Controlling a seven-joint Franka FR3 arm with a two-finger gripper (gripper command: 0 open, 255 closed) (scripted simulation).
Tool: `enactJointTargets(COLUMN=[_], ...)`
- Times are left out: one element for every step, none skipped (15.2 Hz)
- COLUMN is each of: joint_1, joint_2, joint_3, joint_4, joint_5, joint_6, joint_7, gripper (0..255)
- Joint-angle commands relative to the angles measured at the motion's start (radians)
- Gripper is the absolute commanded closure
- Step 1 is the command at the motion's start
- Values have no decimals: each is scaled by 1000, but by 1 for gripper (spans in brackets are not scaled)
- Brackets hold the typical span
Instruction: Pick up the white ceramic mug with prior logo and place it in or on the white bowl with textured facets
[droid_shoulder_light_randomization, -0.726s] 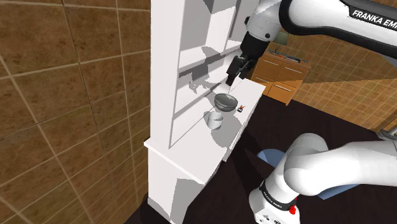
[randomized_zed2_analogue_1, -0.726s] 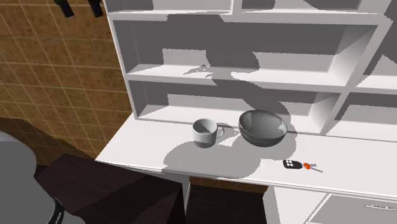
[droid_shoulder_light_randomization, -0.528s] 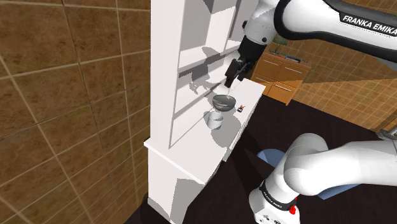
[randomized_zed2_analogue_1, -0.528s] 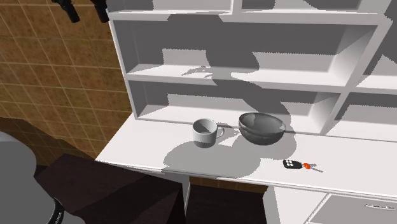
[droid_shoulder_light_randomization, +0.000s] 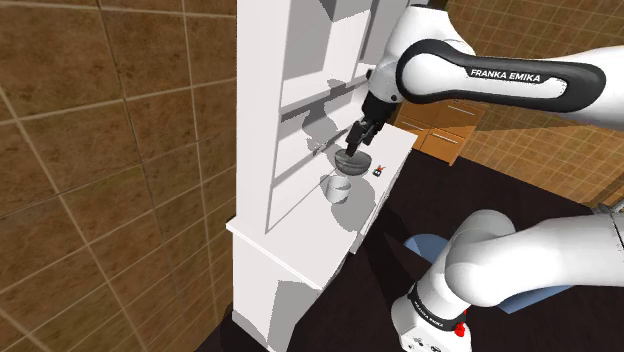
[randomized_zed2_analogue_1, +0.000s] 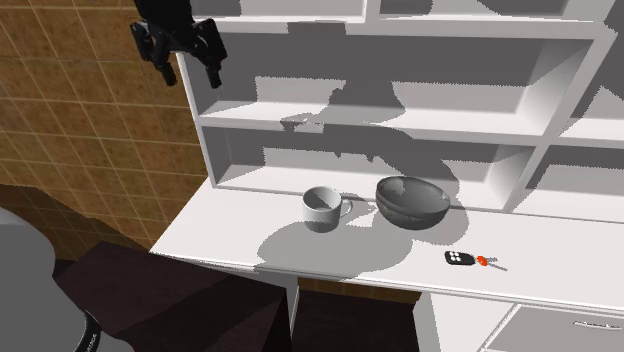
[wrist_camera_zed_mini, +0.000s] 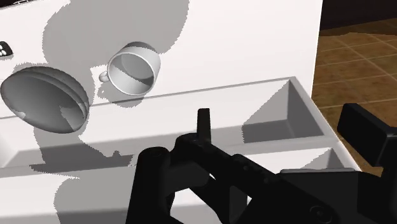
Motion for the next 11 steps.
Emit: enactJointTargets(joint_1=[-6,-9,-13,-16,-19,-22,-24,-27,-28,-30,-30], joint_2=[38,58,81,104,130,157,185,215,246,279,313], joint_3=[-24,-37,-50,-63,-77,-90,-103,-117,-130,-144,-157], joint_4=[-31,-44,-55,-65,-74,-82,-88,-92,-95,-97,-97], joint_5=[-13,-20,-26,-32,-38,-43,-48,-51,-54,-56,-57], joint_6=[67,99,131,163,196,228,261,294,327,360,393], joint_7=[-27,-41,-55,-69,-84,-98,-113,-128,-143,-159,-175], gripper=[0,0,0,0,0,0,0,0,0,0,0])
